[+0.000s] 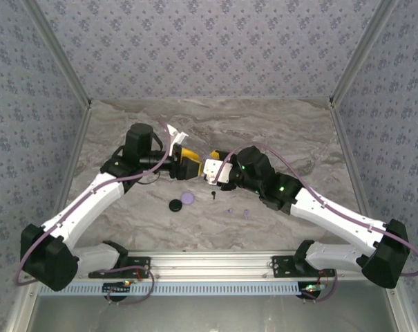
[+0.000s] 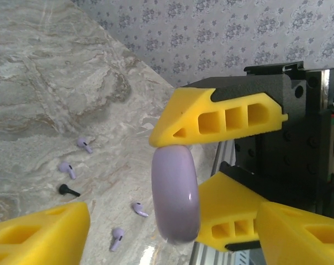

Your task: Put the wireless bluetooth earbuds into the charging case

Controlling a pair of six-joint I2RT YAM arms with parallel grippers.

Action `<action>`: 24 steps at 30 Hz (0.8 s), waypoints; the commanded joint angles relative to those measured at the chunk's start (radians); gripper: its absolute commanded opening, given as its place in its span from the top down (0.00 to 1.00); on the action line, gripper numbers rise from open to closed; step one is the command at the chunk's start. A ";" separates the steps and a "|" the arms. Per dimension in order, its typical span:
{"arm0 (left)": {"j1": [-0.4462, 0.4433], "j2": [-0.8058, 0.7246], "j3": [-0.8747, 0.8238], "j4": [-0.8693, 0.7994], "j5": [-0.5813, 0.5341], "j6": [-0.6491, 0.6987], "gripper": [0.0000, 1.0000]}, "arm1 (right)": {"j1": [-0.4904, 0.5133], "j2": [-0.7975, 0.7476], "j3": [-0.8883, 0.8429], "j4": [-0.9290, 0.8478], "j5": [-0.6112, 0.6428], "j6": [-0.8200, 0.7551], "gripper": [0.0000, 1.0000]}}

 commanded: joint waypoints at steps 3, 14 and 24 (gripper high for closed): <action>-0.024 0.041 0.017 0.065 0.045 -0.023 0.34 | 0.008 -0.008 0.019 0.028 -0.001 -0.014 0.50; -0.027 0.062 0.013 0.060 0.083 -0.016 0.63 | 0.007 0.009 0.022 0.046 0.032 -0.005 0.50; -0.026 0.046 0.016 0.085 0.049 -0.007 0.84 | -0.045 -0.030 0.036 -0.013 -0.026 0.091 0.19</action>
